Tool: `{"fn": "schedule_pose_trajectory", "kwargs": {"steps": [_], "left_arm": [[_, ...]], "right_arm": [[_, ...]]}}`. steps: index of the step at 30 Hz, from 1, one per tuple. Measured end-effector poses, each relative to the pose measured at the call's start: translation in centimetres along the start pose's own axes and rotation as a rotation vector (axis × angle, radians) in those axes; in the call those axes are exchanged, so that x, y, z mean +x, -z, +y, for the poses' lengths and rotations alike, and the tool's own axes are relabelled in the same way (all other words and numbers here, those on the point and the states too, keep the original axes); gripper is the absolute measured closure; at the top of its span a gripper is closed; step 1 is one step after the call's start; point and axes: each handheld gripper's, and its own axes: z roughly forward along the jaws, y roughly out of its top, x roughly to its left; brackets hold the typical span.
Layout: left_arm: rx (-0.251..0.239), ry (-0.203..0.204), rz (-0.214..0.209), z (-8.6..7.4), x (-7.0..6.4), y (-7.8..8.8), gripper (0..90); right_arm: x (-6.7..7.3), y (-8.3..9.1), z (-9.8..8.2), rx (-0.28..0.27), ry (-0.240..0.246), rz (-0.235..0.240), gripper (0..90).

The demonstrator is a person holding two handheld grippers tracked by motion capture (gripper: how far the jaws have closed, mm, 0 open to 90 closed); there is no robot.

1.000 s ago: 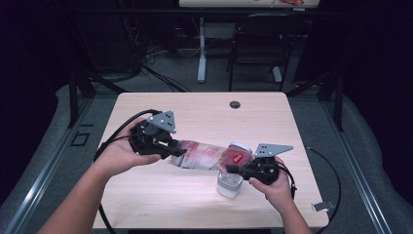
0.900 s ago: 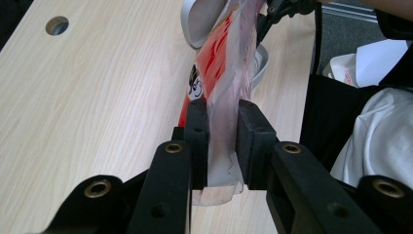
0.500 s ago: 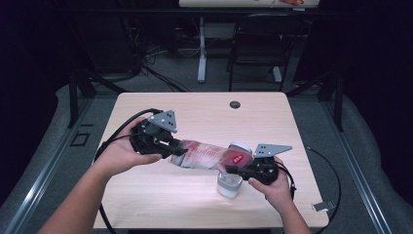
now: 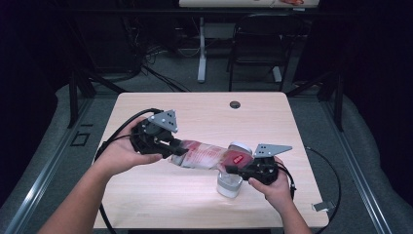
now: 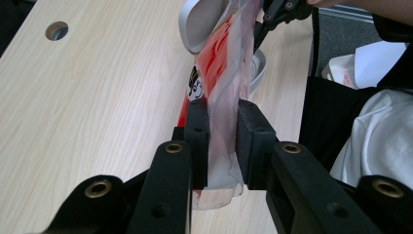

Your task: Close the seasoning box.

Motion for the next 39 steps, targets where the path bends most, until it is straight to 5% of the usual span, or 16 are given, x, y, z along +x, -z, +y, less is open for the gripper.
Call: {"fn": "schedule_pose_trajectory", "kwargs": {"steps": [39], "left_arm": [[-0.003, -0.014, 0.004, 0.54, -0.17, 0.25, 77.2]], "right_arm": [[0.13, -0.29, -0.11, 0.014, 0.002, 0.004, 81.8]]}}
